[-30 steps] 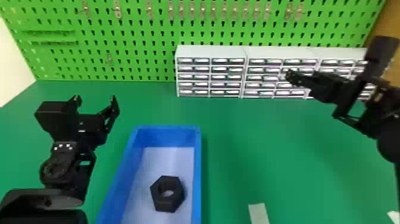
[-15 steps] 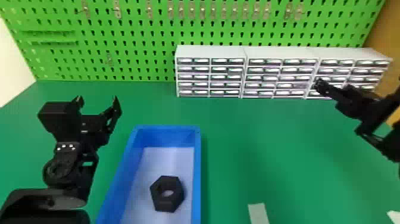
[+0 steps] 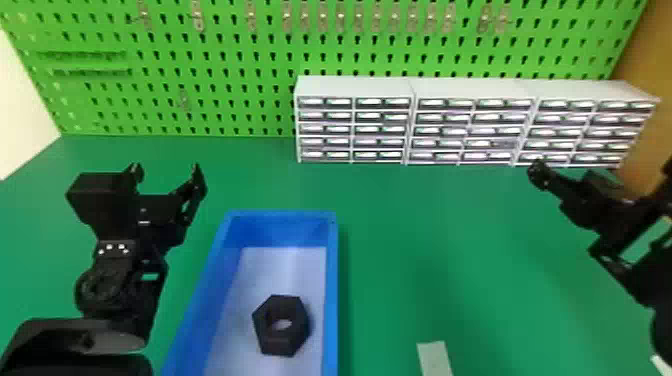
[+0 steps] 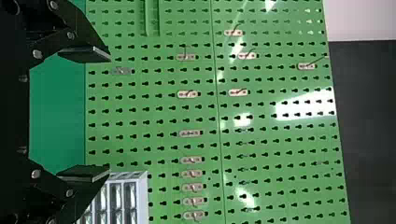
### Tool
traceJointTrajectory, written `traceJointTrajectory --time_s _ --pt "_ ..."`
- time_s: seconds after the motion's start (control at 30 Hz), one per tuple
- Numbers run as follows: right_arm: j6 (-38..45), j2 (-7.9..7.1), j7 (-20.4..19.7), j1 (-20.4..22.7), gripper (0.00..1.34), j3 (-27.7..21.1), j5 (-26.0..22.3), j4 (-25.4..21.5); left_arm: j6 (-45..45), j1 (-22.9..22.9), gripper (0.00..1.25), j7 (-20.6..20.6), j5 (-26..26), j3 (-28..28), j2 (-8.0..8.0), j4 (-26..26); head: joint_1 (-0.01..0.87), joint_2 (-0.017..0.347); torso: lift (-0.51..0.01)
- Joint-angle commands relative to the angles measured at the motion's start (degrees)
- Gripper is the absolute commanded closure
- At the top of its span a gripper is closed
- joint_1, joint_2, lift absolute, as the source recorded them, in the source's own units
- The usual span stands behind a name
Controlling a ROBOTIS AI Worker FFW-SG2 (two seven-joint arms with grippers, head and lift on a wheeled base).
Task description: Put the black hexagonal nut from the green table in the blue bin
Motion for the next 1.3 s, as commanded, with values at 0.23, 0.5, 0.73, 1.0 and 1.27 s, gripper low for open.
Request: traceJointTrajectory --time_s 0.23,0.5,0.73,1.0,1.27 --pt "-7.66 3.54 -1.83 5.84 0.11 0.75 5.67 -0.04 0.0 0.46 0.4 0.0 0.17 -0.13 0.0 0.0 0.657 0.057 -0.095" --pt "-9.94 4.86 -2.54 8.04 0.11 1.98 8.04 -0.04 0.0 0.9 0.4 0.0 0.61 -0.66 0.0 0.0 0.657 0.057 -0.095" --pt "-10.91 4.99 -2.54 8.92 0.11 2.77 8.83 -0.12 0.0 1.52 0.4 0.0 0.87 -1.89 0.0 0.0 0.657 0.057 -0.095" --pt "-11.35 4.99 -2.54 9.54 0.11 2.6 8.92 -0.21 0.0 2.31 0.4 0.0 1.05 -1.8 0.0 0.0 0.657 0.057 -0.095" --pt "-11.35 4.99 -2.54 9.71 0.11 2.07 8.92 -0.47 -0.09 3.1 0.42 0.53 1.31 -1.45 0.0 -0.44 0.657 0.057 -0.095"
